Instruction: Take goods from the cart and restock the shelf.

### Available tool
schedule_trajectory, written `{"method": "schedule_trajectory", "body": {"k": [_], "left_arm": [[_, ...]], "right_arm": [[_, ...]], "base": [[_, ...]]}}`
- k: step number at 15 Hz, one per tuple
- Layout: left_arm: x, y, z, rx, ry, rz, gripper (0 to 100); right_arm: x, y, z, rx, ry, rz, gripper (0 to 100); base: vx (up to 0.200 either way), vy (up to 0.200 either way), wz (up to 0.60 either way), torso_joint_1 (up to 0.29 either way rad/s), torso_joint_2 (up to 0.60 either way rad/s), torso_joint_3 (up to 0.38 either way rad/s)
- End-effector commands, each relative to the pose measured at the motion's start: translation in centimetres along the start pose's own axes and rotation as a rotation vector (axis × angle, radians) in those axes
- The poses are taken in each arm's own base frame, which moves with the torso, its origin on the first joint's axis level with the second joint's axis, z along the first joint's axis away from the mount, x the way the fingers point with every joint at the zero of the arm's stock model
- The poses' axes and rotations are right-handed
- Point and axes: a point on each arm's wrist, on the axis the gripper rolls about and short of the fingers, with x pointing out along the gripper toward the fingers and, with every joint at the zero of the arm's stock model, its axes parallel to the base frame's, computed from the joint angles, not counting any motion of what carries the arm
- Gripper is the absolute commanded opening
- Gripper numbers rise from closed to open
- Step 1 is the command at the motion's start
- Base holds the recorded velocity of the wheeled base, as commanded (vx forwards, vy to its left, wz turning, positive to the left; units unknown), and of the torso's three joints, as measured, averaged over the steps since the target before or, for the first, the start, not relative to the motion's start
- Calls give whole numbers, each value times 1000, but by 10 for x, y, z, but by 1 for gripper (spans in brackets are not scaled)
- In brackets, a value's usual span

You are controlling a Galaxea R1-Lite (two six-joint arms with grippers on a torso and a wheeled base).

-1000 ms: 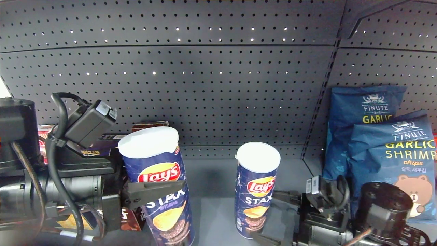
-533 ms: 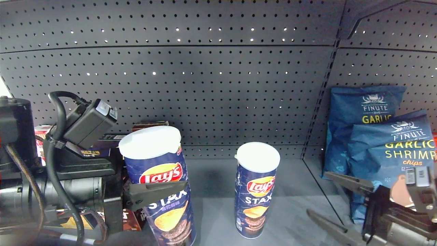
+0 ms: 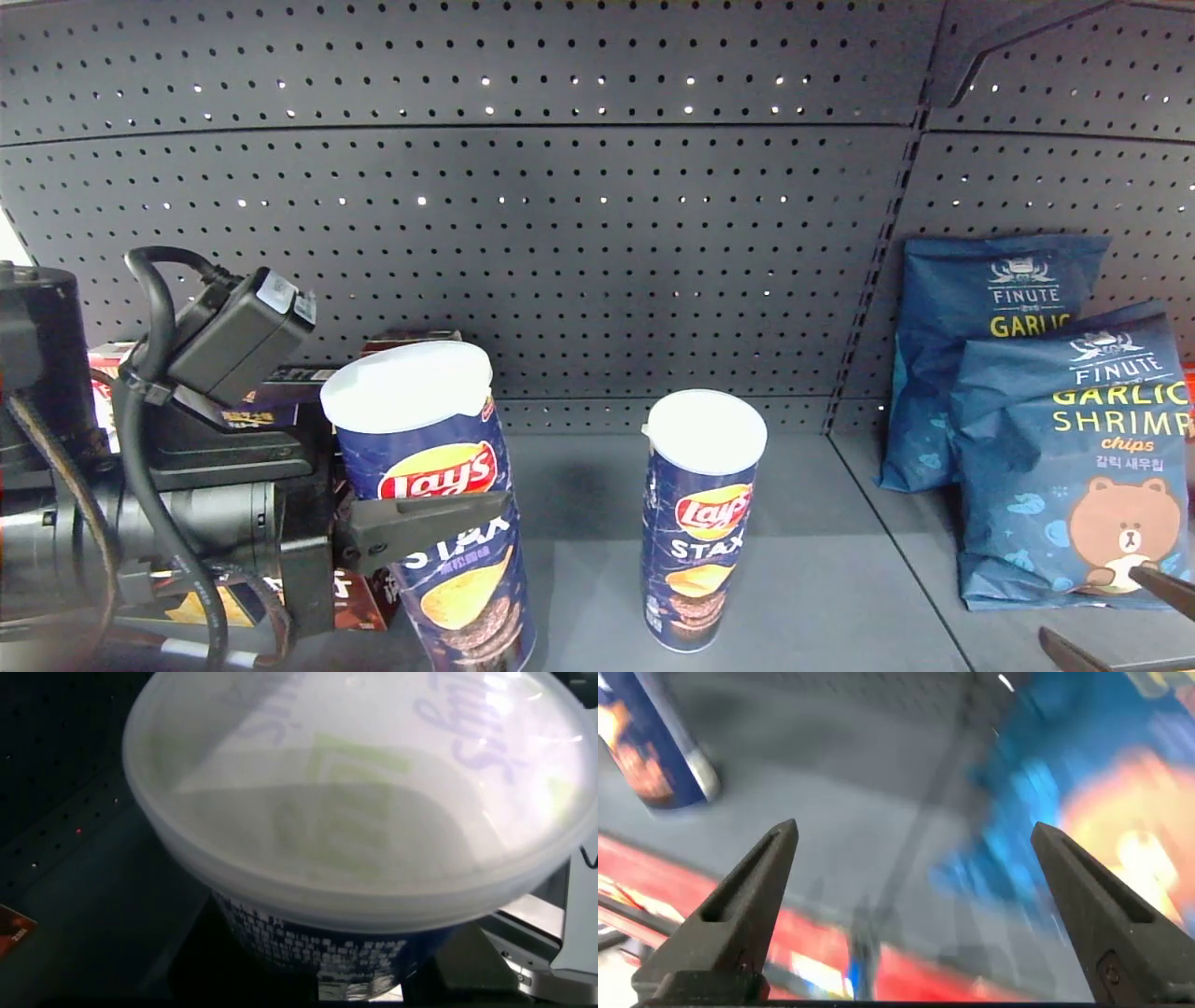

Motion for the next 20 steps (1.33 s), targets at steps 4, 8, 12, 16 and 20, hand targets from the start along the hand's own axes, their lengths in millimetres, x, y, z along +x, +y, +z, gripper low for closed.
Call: {"method": "schedule_trajectory", "body": {"k": [4, 8, 12, 16, 20], "left_arm": [[-1, -1, -1, -1, 2, 1, 0], [-4, -3, -1, 4, -4, 15, 0], [-4, -3, -3, -1, 3, 16, 0], [-5, -3, 2, 10, -13, 17, 0], [-9, -3, 2, 10, -20, 26, 0]], "right_arm": [[-67, 9, -57, 121, -68, -214, 100], [-67, 9, -58, 92, -63, -210, 100], [-67, 9, -58, 92, -62, -210, 100], [-67, 9, -58, 93, -62, -210, 100], [-67, 9, -58, 93, -62, -210, 100]], "base": [[0, 0, 0, 0, 0, 0], [0, 0, 0, 0, 0, 0], [0, 0, 0, 0, 0, 0], [0, 0, 0, 0, 0, 0], [0, 0, 0, 0, 0, 0]]}}
